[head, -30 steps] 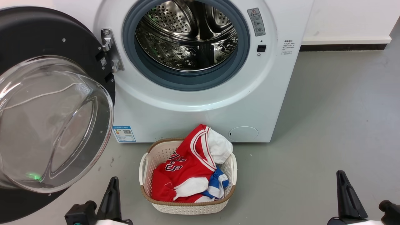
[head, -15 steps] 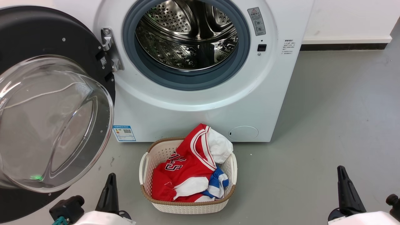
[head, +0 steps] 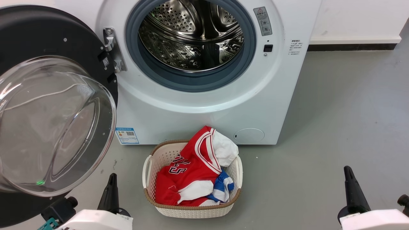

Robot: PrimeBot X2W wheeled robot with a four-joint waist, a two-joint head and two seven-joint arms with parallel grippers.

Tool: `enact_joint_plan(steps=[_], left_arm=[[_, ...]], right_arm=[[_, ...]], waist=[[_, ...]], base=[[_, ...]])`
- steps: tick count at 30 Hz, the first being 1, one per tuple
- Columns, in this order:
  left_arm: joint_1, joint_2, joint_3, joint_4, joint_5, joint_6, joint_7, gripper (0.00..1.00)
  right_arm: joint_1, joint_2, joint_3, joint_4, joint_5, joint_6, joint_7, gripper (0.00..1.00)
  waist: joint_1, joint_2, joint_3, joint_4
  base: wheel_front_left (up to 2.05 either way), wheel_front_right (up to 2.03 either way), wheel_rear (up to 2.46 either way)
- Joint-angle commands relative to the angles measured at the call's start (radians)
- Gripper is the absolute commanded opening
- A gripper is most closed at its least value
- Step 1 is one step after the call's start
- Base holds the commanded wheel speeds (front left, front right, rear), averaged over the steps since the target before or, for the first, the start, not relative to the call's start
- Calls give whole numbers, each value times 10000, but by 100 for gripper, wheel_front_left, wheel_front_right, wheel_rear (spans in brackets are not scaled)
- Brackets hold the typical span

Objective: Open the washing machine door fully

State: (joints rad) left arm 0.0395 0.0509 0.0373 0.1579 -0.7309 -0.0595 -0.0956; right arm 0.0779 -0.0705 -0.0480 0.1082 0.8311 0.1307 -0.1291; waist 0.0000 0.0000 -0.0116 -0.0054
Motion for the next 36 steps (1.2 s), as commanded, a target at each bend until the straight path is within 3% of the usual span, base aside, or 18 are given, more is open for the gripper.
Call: enact_joint_plan(steps=[1,36], left_arm=[[-282,2,60,-72,-366,-56,80,0],[-932,-3,424,390,-4507,-388,1085,0]], right_arm=[[-365,-98,2,-47,347,1,73,0],[-1127,-125,-102,633,4202,1,1055,0]], waist=[[0,0,2,1],[0,0,60,22]], base=[[0,0,0],[0,0,0]])
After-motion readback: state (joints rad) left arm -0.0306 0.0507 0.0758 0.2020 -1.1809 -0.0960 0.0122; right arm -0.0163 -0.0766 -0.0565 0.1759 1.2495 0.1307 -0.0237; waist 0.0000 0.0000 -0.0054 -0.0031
